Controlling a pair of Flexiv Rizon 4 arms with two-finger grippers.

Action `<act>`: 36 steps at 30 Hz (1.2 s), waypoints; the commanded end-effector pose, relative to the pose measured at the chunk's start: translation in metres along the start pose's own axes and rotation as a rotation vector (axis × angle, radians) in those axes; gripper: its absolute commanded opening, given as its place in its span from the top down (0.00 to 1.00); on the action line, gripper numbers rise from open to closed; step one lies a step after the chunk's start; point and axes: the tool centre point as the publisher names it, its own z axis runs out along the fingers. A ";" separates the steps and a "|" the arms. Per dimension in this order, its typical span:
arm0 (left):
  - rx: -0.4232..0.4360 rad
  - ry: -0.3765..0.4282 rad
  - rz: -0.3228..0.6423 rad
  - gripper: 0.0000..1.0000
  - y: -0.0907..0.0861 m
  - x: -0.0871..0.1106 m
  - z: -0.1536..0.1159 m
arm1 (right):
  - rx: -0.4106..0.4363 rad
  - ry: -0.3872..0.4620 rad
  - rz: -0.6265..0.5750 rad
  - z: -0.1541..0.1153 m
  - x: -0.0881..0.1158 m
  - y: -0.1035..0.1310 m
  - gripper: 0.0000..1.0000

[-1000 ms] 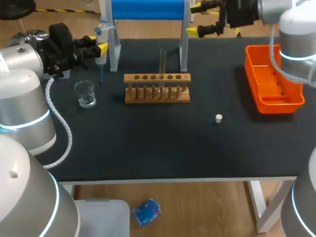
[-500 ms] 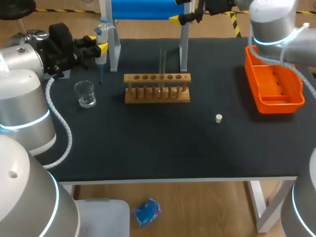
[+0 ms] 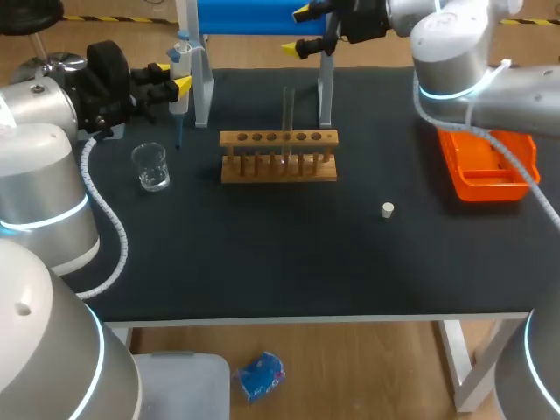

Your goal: Invert the test tube, pick up the pipette, mount the tip to pipette, aspirate from beaker and dispense into the tube, eject the tip, return the pipette, and cap with the stopper.

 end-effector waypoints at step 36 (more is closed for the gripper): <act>-0.089 -0.132 -0.066 1.00 -0.008 -0.018 0.045 | -0.010 0.011 0.008 0.007 -0.006 0.003 0.00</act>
